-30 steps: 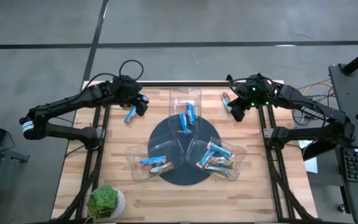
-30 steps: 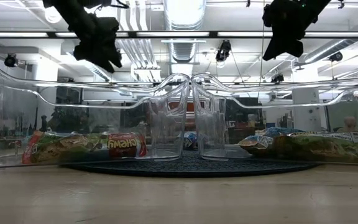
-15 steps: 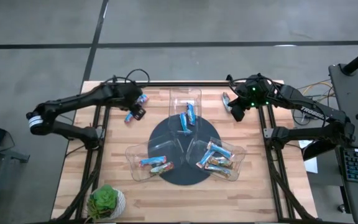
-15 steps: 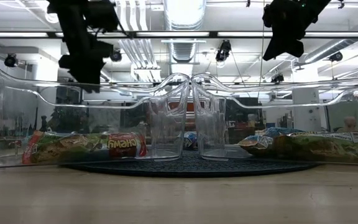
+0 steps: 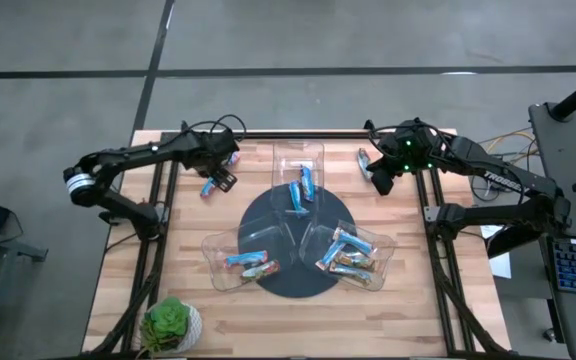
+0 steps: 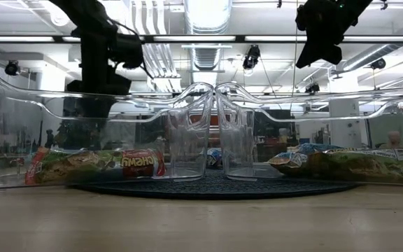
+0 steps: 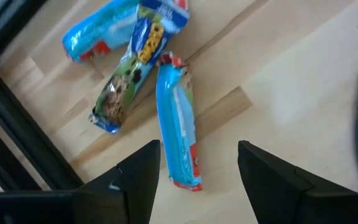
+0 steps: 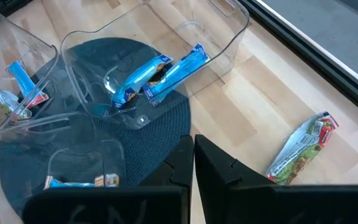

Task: Pick and place Granola Bars by type
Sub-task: Put the red granola bar into the left transparent bin

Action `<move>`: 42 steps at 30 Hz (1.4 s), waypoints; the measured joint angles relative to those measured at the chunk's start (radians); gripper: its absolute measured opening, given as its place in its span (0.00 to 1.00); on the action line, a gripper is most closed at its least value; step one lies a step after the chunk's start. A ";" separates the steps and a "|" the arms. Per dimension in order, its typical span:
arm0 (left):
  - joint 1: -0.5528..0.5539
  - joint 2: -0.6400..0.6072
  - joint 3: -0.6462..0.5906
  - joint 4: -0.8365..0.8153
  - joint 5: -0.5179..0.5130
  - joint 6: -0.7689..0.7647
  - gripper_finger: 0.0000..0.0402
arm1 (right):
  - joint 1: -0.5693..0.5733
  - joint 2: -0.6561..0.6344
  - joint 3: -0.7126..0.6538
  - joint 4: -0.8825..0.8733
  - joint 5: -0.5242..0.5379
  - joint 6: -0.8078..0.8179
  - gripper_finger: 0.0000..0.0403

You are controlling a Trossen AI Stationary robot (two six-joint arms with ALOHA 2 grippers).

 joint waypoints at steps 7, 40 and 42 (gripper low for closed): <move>0.069 0.040 -0.034 0.004 0.045 0.009 0.49 | 0.000 0.000 0.000 0.000 0.000 0.000 0.02; 0.167 0.051 -0.251 0.256 0.179 -0.018 0.49 | 0.000 0.000 0.000 0.005 0.001 0.004 0.02; 0.167 0.051 -0.258 0.260 0.162 -0.020 0.49 | 0.000 0.000 0.000 0.005 0.000 0.003 0.02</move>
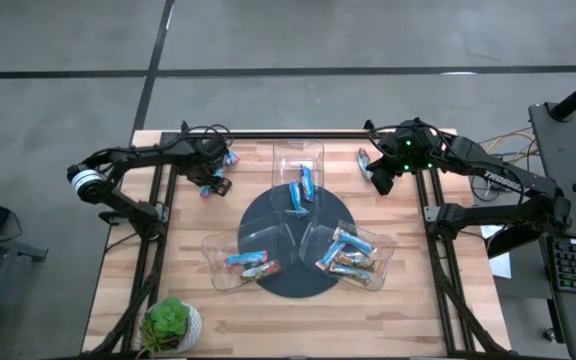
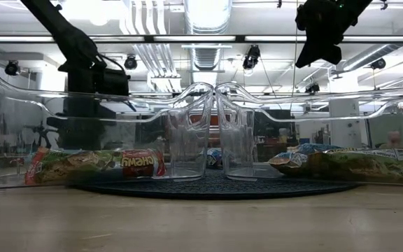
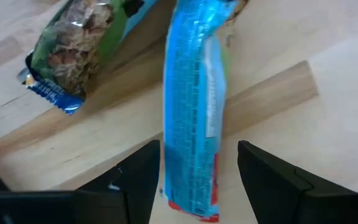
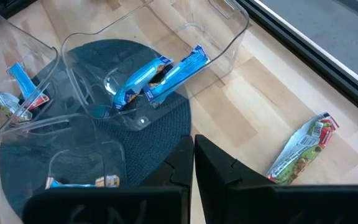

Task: Pick and place Granola Bars by type
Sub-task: Put the red granola bar into the left transparent bin

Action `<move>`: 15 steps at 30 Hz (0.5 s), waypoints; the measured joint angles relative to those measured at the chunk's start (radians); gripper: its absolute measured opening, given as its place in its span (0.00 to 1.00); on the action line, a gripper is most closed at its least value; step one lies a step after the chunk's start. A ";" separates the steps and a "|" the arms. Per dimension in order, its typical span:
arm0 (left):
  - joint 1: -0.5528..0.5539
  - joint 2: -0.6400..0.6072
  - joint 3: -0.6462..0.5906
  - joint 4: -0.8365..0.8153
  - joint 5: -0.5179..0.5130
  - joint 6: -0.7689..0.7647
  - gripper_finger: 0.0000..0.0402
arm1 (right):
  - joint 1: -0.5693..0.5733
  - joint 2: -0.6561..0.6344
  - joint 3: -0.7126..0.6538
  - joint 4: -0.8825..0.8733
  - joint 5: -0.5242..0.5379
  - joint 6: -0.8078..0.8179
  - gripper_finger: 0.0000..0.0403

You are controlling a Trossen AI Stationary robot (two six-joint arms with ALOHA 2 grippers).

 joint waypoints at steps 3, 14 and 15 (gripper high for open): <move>0.001 0.000 -0.017 0.017 -0.008 -0.005 0.49 | 0.000 0.000 0.000 0.000 0.000 0.000 0.02; 0.000 0.000 -0.052 0.045 -0.012 -0.029 0.49 | 0.000 0.000 0.000 0.003 0.000 0.000 0.02; 0.000 0.000 -0.052 0.047 -0.012 -0.029 0.49 | 0.000 0.000 0.000 0.004 0.000 0.000 0.02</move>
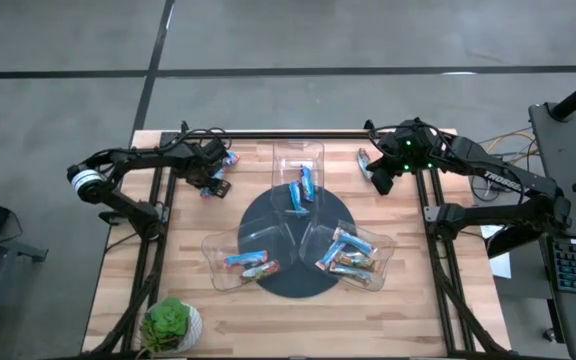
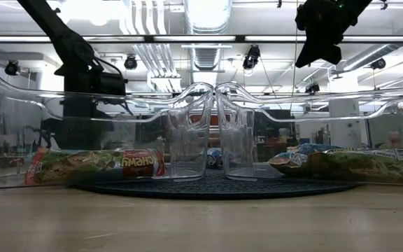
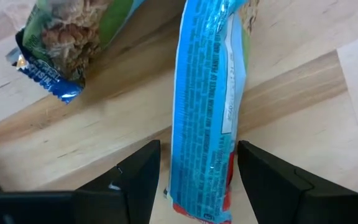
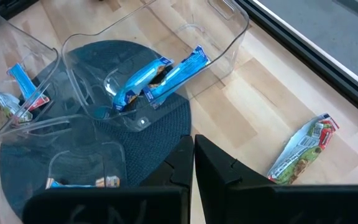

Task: Pick and place Granola Bars by type
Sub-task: Put the red granola bar into the left transparent bin

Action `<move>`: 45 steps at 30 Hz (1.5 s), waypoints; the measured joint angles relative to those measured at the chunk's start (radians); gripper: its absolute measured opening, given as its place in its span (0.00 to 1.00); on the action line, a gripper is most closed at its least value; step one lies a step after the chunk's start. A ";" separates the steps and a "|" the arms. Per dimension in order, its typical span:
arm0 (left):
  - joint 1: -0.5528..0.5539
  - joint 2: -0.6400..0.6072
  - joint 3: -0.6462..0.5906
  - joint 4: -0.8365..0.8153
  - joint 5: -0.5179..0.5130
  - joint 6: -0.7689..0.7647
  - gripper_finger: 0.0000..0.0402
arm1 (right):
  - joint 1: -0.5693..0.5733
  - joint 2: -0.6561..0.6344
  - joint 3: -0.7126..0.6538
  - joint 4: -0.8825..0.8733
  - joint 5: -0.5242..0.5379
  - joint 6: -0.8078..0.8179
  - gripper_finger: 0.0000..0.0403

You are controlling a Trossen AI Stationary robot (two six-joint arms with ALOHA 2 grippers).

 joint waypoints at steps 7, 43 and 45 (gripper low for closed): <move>0.000 0.000 0.000 0.043 0.000 -0.001 0.49 | 0.000 0.000 0.000 0.000 0.000 0.004 0.02; 0.003 0.000 -0.004 0.085 0.040 -0.016 0.45 | 0.000 0.000 0.000 0.006 0.000 0.001 0.02; 0.002 0.000 -0.004 0.082 0.040 -0.025 0.45 | 0.000 0.000 0.000 0.006 0.000 0.003 0.02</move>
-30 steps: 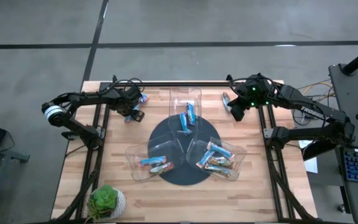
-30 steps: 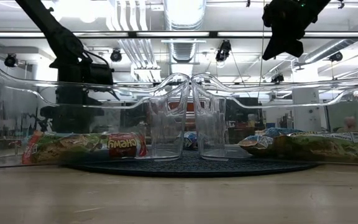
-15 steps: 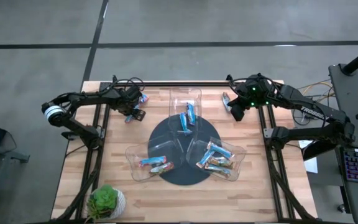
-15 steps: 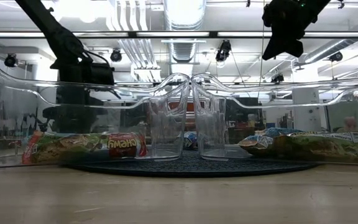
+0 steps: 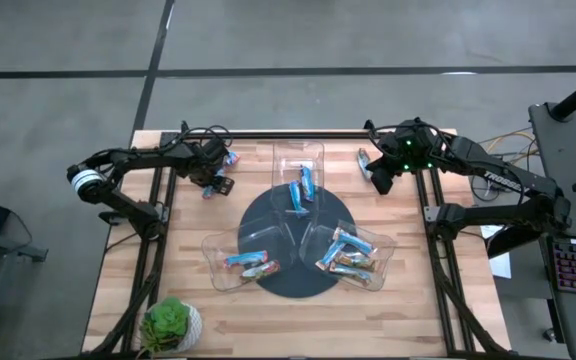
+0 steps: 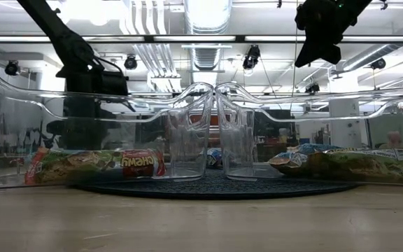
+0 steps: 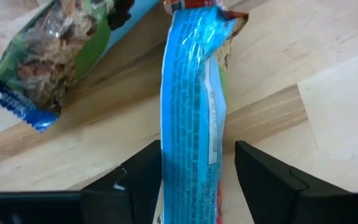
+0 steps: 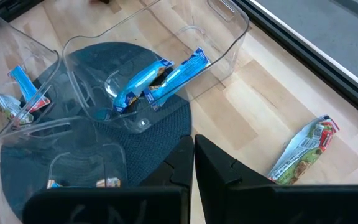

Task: Pick and place Granola Bars by type
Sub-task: Put the red granola bar into the left transparent bin

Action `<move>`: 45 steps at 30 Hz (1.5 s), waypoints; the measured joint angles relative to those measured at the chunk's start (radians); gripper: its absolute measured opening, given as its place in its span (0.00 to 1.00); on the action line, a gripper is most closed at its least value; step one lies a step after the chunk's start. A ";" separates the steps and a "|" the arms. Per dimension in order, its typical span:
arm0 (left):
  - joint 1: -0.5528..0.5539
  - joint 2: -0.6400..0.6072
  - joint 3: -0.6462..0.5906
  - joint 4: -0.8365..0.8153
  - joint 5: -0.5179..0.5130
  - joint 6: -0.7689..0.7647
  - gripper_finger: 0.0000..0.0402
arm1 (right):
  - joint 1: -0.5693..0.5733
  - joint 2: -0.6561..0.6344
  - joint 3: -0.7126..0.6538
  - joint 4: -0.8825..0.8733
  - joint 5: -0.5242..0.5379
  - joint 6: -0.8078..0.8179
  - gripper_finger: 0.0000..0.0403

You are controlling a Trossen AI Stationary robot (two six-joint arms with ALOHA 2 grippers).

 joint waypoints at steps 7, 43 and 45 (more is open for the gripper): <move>0.000 0.000 0.000 -0.014 0.000 -0.006 0.45 | 0.000 0.000 0.000 0.000 0.000 0.001 0.02; 0.000 -0.001 -0.001 -0.083 0.020 -0.005 0.19 | 0.000 0.000 0.000 0.000 0.000 -0.007 0.02; 0.000 -0.001 -0.001 -0.083 0.021 -0.005 0.15 | 0.000 0.000 0.000 0.000 -0.001 -0.007 0.02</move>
